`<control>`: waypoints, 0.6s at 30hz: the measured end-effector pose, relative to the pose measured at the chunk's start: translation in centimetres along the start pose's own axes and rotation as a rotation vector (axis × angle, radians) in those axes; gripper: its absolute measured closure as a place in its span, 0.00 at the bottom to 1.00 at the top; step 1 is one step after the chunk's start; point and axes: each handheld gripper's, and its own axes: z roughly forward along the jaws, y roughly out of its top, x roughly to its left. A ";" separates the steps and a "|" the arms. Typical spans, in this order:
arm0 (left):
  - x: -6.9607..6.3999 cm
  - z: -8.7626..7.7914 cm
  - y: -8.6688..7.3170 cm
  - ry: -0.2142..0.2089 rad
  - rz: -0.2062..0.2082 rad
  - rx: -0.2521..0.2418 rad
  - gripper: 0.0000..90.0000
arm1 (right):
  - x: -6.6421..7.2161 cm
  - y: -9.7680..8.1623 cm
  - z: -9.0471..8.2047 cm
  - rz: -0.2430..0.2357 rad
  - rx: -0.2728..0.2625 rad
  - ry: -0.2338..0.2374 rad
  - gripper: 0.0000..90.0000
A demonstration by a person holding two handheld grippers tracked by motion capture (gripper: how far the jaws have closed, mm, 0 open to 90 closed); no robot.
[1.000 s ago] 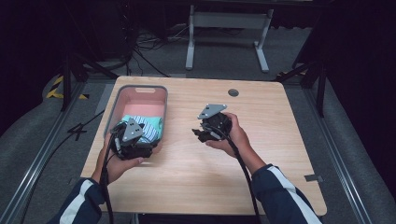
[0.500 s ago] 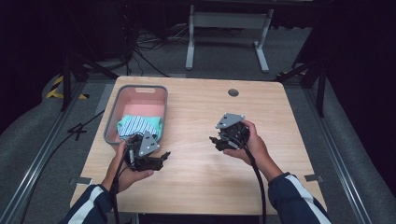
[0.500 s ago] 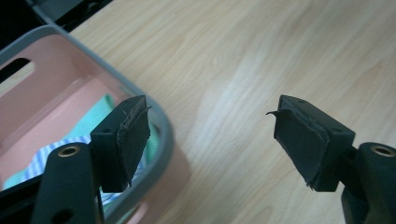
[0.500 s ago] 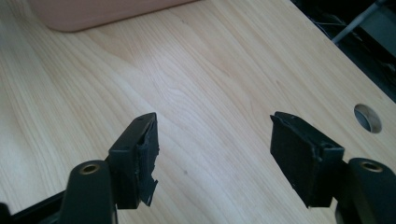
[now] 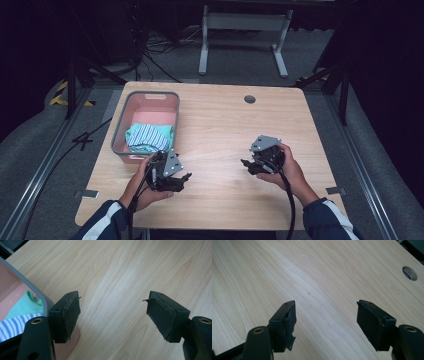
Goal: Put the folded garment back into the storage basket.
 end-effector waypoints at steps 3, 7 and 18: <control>-0.1 0.4 -0.2 -0.008 0.010 0.012 0.29 | -0.1 -1.2 -0.3 0.009 0.004 0.000 0.36; -0.2 0.8 -0.7 -0.017 0.011 0.020 0.28 | 0.0 -2.3 -0.6 0.007 0.005 -0.003 0.36; -0.8 2.0 -2.6 -0.070 0.031 0.065 0.26 | 0.7 -6.7 -1.2 0.019 0.006 0.007 0.36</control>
